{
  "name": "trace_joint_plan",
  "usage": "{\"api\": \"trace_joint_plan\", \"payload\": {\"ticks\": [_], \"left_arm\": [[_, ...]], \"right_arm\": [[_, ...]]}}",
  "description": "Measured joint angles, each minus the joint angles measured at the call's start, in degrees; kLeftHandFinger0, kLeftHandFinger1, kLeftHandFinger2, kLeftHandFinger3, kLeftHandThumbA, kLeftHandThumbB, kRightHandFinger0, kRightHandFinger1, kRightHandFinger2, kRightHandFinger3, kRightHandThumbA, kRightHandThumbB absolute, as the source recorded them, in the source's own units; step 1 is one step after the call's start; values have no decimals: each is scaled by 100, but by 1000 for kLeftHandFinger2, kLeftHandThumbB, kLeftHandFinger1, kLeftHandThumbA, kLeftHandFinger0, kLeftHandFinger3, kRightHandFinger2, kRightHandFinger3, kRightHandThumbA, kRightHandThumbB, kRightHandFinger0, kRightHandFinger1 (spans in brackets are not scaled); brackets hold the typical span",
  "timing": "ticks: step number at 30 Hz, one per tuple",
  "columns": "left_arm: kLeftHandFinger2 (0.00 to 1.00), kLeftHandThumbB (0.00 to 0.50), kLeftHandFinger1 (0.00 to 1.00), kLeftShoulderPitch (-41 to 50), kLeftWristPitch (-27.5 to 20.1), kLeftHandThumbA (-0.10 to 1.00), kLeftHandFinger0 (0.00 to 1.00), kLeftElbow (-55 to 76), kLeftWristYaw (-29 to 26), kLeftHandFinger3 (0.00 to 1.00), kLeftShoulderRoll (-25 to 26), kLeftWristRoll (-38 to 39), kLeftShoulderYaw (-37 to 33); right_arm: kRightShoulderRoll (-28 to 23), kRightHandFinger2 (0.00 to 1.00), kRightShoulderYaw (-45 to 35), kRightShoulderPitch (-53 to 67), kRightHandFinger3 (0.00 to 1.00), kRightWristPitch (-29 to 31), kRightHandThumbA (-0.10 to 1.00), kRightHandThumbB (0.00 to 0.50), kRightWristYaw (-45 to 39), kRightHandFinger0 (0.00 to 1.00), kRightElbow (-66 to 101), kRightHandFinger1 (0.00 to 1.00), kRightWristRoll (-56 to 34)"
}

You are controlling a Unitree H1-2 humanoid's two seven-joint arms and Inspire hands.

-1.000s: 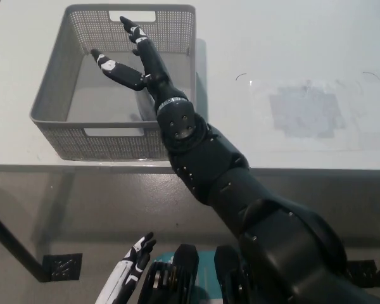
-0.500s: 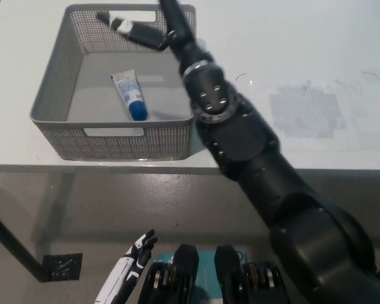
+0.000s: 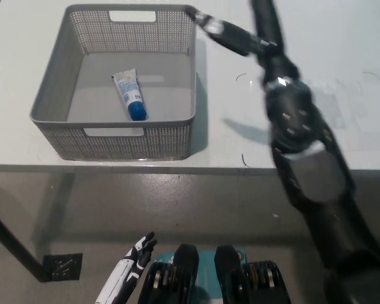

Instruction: Use the right hand to pick up a shampoo and place it into a container on the left side

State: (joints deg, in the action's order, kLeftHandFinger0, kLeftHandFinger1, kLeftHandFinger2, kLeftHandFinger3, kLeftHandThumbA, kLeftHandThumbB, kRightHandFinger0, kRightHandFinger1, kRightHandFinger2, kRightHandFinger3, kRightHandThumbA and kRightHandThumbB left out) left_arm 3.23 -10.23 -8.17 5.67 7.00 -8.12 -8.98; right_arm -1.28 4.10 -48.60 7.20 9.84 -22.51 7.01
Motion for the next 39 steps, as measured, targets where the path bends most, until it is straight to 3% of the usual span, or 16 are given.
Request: {"api": "trace_joint_plan", "payload": {"ticks": [4, 9, 18, 19, 24, 28, 31, 39], "left_arm": [[1000, 268, 1000, 0, 3, 1000, 1000, -6, -1, 1000, -1, 0, 1], [1000, 273, 1000, 2, 2, 1000, 1000, -20, -1, 1000, -1, 0, 5], [1000, 214, 1000, 26, -16, 1000, 1000, -117, -8, 1000, 2, 1, 57], [1000, 215, 1000, 30, -17, 1000, 1000, -137, -9, 1000, 1, 0, 63], [1000, 215, 1000, 21, -32, 1000, 1000, -179, -12, 1000, 4, -2, 110], [1000, 250, 1000, 7, -52, 1000, 1000, -236, -14, 1000, 6, -1, 192], [1000, 225, 1000, -4, -53, 1000, 1000, -246, -16, 1000, 4, 0, 273], [1000, 220, 1000, -9, -74, 1000, 1000, -262, -18, 1000, -27, 17, 351]], "right_arm": [[-233, 1000, -92, 714, 1000, -104, 950, 310, -44, 1000, 821, 1000, -77], [-415, 1000, -213, 1921, 1000, -154, 976, 297, -98, 1000, 1921, 1000, -243], [-448, 1000, -242, 4619, 1000, 155, 1000, 271, -360, 1000, 2955, 1000, -667], [-444, 1000, -244, 4781, 1000, 250, 1000, 244, -378, 1000, 2821, 1000, -684], [-383, 1000, -270, 5146, 1000, 641, 966, 304, -492, 1000, 2060, 1000, -872], [-263, 1000, -280, 5332, 1000, 831, 966, 260, -590, 1000, 1594, 1000, -995], [-251, 1000, -278, 5361, 1000, 945, 974, 216, -664, 1000, 1204, 1000, -1021], [-262, 1000, -275, 5293, 1000, 992, 894, 244, -935, 1000, 889, 1000, -1222]]}}
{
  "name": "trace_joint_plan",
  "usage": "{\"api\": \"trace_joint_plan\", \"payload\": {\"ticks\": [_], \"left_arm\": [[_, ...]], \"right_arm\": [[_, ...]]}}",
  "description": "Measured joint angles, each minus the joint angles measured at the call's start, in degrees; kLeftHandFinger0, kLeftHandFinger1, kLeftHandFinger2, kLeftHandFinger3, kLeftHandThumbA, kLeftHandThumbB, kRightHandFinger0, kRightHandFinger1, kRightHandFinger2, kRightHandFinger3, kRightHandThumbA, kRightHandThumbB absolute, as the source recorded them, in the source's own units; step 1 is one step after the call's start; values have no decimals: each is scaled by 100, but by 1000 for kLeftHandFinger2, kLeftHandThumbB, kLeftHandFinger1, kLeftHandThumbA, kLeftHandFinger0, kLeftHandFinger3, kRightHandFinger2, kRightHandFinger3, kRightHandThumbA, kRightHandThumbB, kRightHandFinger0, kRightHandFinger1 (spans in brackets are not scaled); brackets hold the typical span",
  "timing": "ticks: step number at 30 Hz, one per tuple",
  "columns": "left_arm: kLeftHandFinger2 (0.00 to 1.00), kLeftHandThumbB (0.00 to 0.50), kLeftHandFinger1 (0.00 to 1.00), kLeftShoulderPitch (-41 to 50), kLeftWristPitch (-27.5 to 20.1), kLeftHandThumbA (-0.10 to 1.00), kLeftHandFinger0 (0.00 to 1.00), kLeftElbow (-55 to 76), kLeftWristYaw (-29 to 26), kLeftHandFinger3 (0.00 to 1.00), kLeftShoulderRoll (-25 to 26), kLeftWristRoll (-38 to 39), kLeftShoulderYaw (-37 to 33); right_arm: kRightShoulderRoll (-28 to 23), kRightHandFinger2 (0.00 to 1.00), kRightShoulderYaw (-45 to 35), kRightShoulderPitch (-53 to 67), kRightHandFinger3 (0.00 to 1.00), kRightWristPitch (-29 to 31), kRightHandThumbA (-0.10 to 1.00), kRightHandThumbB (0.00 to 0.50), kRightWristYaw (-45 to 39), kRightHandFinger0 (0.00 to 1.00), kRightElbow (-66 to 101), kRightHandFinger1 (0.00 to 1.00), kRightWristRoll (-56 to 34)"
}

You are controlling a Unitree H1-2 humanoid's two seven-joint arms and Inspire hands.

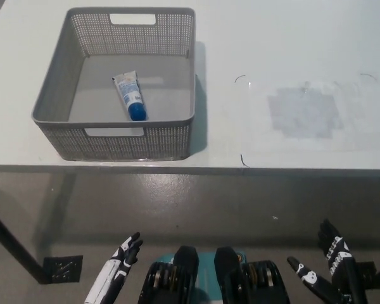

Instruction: Use the right hand to pick up a shampoo and place it into a container on the left side

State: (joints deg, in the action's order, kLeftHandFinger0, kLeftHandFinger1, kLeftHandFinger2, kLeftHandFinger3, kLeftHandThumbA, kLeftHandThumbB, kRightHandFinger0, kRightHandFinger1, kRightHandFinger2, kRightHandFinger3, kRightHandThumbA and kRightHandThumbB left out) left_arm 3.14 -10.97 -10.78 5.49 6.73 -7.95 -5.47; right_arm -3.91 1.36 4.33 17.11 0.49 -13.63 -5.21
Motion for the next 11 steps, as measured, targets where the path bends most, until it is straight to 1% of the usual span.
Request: {"api": "trace_joint_plan", "payload": {"ticks": [3, 5, 6, 7, 9, 11], "left_arm": [[1000, 212, 1000, 0, 1, 1000, 1000, 0, 0, 1000, -4, 3, 15], [1000, 225, 1000, 2, 2, 1000, 1000, 0, 0, 1000, -6, 4, 19], [1000, 237, 1000, 3, 1, 1000, 1000, 0, 0, 1000, -8, 5, 21], [1000, 243, 1000, 2, 1, 1000, 1000, 0, 0, 1000, -11, 5, 23], [1000, 231, 1000, -3, 1, 1000, 1000, 0, 0, 1000, -14, 6, 30], [1000, 231, 1000, -7, 1, 1000, 1000, 0, 0, 1000, -14, 6, 34]], "right_arm": [[2, 1000, 2, -38, 1000, 0, 897, 239, -99, 1000, -56, 1000, -73], [2, 1000, 1, -56, 1000, 0, 896, 247, -136, 1000, -75, 1000, -103], [1, 1000, 1, -61, 1000, 0, 895, 241, -154, 1000, -80, 1000, -117], [1, 1000, 0, -70, 1000, 0, 899, 254, -174, 1000, -94, 1000, -129], [1, 1000, -3, -93, 1000, 0, 897, 266, -194, 1000, -135, 1000, -132], [2, 1000, -4, -112, 1000, 0, 895, 266, -201, 1000, -158, 1000, -133]]}}
